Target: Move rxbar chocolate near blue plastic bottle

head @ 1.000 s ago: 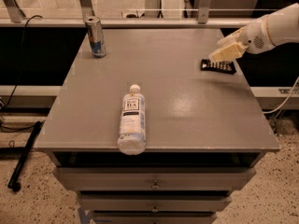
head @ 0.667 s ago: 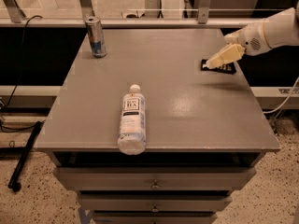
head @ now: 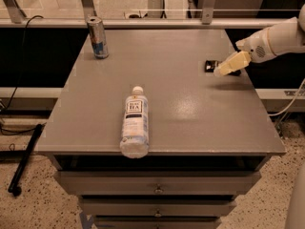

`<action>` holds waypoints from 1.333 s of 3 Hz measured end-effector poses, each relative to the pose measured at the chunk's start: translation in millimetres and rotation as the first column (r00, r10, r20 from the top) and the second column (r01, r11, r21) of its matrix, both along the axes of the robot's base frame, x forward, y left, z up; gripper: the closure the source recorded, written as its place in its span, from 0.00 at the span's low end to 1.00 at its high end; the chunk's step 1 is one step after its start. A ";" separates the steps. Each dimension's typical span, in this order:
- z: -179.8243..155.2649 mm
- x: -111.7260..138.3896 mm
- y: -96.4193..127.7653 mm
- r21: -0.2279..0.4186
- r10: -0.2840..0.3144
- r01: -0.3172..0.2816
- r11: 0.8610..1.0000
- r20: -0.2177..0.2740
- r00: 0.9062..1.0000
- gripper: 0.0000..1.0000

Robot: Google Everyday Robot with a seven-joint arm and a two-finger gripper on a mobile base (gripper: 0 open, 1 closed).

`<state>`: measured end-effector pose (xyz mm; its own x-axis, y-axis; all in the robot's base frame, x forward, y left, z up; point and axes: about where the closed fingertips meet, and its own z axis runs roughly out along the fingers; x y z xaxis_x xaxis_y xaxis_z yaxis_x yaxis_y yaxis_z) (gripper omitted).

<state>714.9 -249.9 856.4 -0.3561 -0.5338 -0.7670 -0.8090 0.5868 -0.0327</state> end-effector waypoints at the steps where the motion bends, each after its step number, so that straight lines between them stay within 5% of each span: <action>1: -12.6 0.0 -3.7 -0.017 0.014 -0.014 1.000 -0.014 1.000 0.16; 4: -21.6 -1.8 -1.1 -0.037 0.043 -0.044 0.998 -0.008 0.999 0.87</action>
Offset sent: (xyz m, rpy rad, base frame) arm -0.0051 -0.0136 -0.0302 -0.0543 0.0211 0.0312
